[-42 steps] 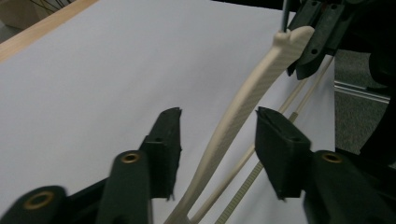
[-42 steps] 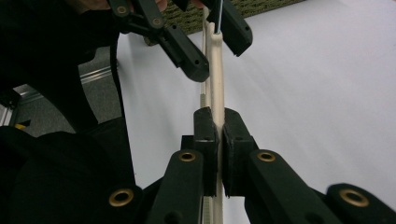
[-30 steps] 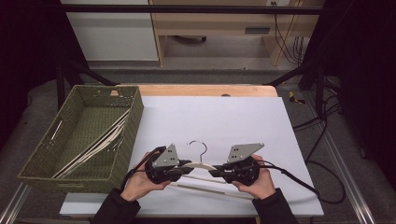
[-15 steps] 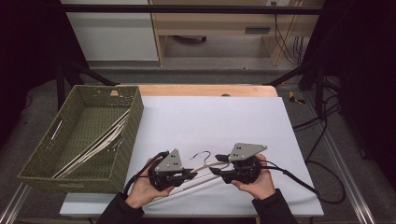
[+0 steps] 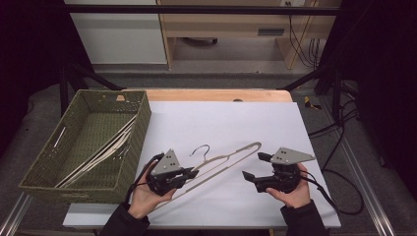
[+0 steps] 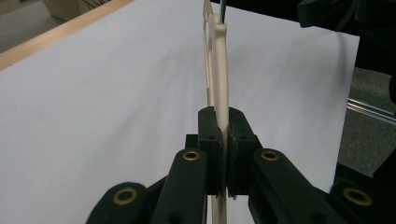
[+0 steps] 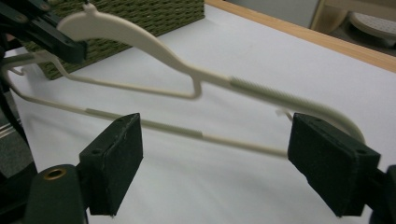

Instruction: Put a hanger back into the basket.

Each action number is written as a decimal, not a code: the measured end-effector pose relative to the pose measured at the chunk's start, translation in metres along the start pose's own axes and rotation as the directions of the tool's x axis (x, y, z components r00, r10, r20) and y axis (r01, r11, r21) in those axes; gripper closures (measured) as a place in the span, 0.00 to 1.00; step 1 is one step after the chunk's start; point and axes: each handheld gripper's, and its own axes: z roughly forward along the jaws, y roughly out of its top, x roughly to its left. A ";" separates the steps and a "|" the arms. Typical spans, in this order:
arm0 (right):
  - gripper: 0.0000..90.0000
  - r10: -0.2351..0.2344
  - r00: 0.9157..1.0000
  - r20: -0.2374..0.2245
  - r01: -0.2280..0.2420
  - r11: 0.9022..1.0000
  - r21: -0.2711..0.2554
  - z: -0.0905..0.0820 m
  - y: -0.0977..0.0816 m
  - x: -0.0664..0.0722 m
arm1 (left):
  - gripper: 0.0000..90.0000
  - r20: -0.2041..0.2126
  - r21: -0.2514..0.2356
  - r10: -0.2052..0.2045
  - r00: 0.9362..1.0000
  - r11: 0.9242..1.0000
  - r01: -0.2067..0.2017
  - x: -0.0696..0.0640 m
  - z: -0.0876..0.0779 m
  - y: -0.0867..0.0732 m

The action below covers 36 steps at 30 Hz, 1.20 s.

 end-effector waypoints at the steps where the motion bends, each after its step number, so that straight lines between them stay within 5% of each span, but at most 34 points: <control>1: 0.19 0.004 1.000 0.006 -0.004 1.000 -0.002 -0.002 -0.002 -0.003 | 0.96 -0.009 -0.008 -0.002 1.000 1.000 0.001 0.001 -0.002 0.001; 12: 0.11 0.077 0.992 0.097 -0.076 0.997 -0.008 -0.010 -0.020 -0.016 | 0.96 -0.074 -0.091 -0.001 0.997 0.996 -0.006 0.009 -0.038 0.023; 24: 0.08 0.124 0.985 0.121 -0.120 0.992 -0.037 -0.016 -0.026 -0.024 | 0.96 -0.133 -0.136 -0.021 0.991 0.991 0.003 0.036 -0.086 0.050; 32: 0.05 0.146 0.980 0.133 -0.140 0.989 -0.053 -0.020 -0.026 -0.026 | 0.96 -0.194 -0.143 -0.017 0.981 0.990 -0.011 0.058 -0.122 0.062; 36: 0.04 0.154 0.978 0.142 -0.147 0.987 -0.061 -0.021 -0.026 -0.026 | 0.96 -0.239 -0.144 -0.026 0.971 0.990 -0.009 0.071 -0.140 0.063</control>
